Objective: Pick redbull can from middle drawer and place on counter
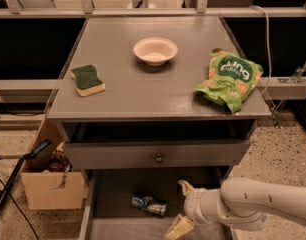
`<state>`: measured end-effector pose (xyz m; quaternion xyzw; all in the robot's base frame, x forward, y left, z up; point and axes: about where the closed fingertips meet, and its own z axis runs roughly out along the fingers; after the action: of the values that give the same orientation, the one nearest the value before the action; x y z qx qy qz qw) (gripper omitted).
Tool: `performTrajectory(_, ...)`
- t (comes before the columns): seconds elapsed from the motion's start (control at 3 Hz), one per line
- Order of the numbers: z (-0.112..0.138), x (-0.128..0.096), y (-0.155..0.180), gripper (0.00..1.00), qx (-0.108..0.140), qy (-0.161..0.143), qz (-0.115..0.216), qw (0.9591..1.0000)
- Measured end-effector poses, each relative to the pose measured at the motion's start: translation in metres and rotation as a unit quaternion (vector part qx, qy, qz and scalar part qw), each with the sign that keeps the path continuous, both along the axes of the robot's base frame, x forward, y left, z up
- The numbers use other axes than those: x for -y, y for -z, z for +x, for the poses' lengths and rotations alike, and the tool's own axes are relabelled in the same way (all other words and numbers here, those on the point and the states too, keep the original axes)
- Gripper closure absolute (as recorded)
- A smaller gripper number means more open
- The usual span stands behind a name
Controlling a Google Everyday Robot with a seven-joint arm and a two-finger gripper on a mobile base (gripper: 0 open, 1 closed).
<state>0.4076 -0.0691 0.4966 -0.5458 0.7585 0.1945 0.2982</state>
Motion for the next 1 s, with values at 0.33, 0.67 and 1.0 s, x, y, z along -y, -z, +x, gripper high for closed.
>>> performTrajectory(0.33, 0.005, -0.013, 0.032, 0.0, -0.018, 0.009, 0.009, 0.9998)
performTrajectory(0.67, 0.006, -0.024, 0.057, 0.0, -0.029, 0.015, 0.014, 0.9994)
performTrajectory(1.0, 0.013, -0.035, 0.073, 0.0, -0.034, 0.017, 0.021, 0.9991)
